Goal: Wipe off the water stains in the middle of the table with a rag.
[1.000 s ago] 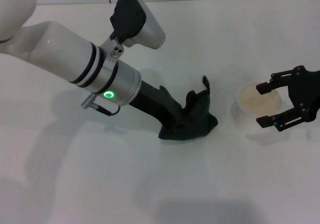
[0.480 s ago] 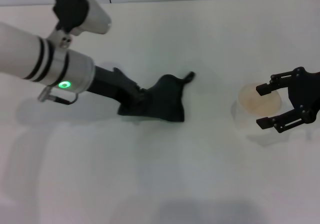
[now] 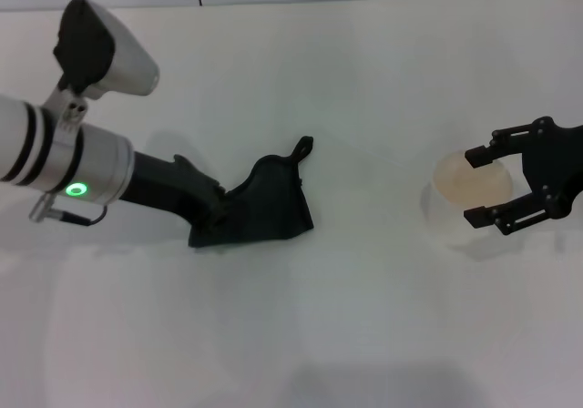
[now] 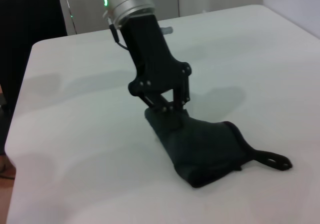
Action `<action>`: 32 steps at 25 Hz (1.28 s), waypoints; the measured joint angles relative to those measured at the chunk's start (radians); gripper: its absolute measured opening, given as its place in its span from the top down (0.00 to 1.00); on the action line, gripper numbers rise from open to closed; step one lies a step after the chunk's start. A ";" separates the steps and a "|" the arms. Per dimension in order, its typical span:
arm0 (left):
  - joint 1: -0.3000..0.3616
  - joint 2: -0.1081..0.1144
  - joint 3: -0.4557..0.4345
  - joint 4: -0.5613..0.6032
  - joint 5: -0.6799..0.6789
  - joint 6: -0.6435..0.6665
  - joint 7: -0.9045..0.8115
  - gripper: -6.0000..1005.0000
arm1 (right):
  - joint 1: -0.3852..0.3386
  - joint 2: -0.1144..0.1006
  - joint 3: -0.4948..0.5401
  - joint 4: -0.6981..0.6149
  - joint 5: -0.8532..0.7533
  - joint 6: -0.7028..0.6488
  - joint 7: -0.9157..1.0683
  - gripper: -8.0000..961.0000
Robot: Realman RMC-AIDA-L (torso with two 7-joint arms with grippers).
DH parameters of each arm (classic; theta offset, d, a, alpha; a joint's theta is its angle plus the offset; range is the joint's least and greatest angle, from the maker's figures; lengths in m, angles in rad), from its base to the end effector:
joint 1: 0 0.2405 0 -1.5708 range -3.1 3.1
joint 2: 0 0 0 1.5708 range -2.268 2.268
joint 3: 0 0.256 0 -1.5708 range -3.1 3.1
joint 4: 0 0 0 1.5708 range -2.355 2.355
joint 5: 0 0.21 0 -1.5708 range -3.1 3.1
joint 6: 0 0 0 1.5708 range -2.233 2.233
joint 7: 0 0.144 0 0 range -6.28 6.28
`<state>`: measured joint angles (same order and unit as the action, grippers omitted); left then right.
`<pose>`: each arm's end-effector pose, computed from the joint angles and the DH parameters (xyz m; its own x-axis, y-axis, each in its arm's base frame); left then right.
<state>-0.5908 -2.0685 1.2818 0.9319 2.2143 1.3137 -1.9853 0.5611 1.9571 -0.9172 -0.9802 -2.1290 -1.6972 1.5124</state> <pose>-0.2207 0.3572 -0.0407 0.8780 0.4786 -0.0034 0.4694 -0.8625 -0.1891 0.2372 0.3460 0.0570 0.9781 -0.1596 -0.1338 -0.1785 -0.9734 -0.1435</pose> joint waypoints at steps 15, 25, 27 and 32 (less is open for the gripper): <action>0.096 0.004 -0.133 -0.021 -0.228 0.045 0.400 0.53 | 0.020 0.003 0.007 0.007 0.008 -0.004 0.010 0.13; 0.174 0.006 -0.404 -0.033 -0.243 0.270 0.668 0.43 | 0.019 0.005 0.021 0.007 0.026 0.001 0.009 0.13; 0.189 0.010 -0.468 -0.048 -0.243 0.330 0.723 0.43 | 0.019 0.006 0.033 0.005 0.027 0.001 0.009 0.13; 0.208 0.044 -0.576 -0.119 -0.244 0.429 0.799 0.43 | 0.012 0.005 0.062 0.001 0.040 -0.001 0.008 0.13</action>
<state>-0.3826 -2.0250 0.7062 0.8132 1.9703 1.7428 -1.1864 0.5732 1.9619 -0.8553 -0.9794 -2.0895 -1.6980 1.5203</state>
